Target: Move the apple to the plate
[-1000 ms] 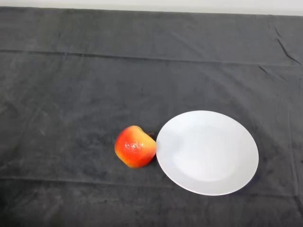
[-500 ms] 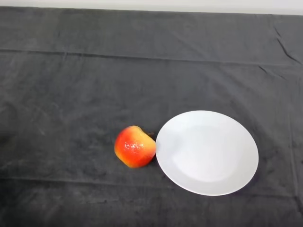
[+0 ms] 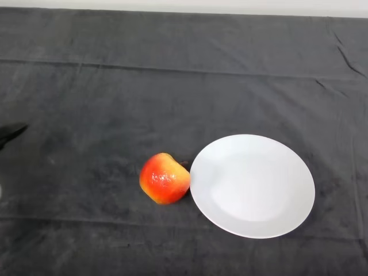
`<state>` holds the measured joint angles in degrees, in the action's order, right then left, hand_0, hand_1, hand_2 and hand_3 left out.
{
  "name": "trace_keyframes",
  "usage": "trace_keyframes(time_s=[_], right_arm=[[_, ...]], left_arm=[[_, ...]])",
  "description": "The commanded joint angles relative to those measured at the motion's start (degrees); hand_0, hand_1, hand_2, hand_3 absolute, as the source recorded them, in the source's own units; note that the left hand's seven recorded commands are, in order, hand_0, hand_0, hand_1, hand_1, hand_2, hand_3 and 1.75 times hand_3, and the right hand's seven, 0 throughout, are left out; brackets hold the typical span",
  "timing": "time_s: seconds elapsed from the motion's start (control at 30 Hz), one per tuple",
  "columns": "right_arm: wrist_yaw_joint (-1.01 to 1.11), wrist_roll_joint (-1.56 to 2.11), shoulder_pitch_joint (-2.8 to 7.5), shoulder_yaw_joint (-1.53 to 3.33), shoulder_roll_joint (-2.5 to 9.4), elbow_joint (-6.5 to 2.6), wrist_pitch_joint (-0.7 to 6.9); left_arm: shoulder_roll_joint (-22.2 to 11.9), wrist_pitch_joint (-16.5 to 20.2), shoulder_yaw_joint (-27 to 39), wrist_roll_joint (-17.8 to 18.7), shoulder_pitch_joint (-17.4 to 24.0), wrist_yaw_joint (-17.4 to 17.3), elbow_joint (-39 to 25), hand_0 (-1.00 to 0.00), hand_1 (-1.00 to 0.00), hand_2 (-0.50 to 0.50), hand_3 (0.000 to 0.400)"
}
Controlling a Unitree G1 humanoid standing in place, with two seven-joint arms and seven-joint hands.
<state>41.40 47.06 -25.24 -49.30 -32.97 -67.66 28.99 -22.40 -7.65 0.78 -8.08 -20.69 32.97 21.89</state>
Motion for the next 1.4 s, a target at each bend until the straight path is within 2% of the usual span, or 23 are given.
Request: trace_keyframes(time_s=[0.03,0.2,0.4,0.7,1.13,1.4], right_arm=[[0.32,0.27,0.63,-0.99,-1.69,-0.60,-0.12],[0.19,0.27,0.71,-0.97,-1.57,-0.34,-0.13],[0.05,0.28,0.80,-0.94,-1.46,-0.08,-0.14],[-0.11,0.32,0.89,-0.93,-1.37,0.18,-0.13],[-0.23,0.39,0.94,-0.94,-1.31,0.34,-0.08],[-0.27,0.43,0.95,-0.95,-1.30,0.39,-0.05]], left_arm=[[0.1,2.1,-1.2,-1.6,2.6,-1.1,-4.0,0.00,0.00,0.00,0.000],[-0.2,8.5,-4.7,-3.1,6.0,-4.5,-14.5,0.00,0.00,0.00,0.000],[-1.3,15.4,-8.3,-5.3,8.7,-8.6,-24.0,0.00,0.00,0.00,0.000],[-1.2,23.0,-14.3,-9.3,9.6,-12.2,-31.7,0.00,0.00,0.00,0.000],[-0.8,25.2,-20.1,-12.2,8.4,-14.6,-30.5,0.00,0.00,0.00,0.000],[0.2,24.6,-22.8,-12.7,7.3,-14.5,-27.0,0.00,0.00,0.00,0.000]])
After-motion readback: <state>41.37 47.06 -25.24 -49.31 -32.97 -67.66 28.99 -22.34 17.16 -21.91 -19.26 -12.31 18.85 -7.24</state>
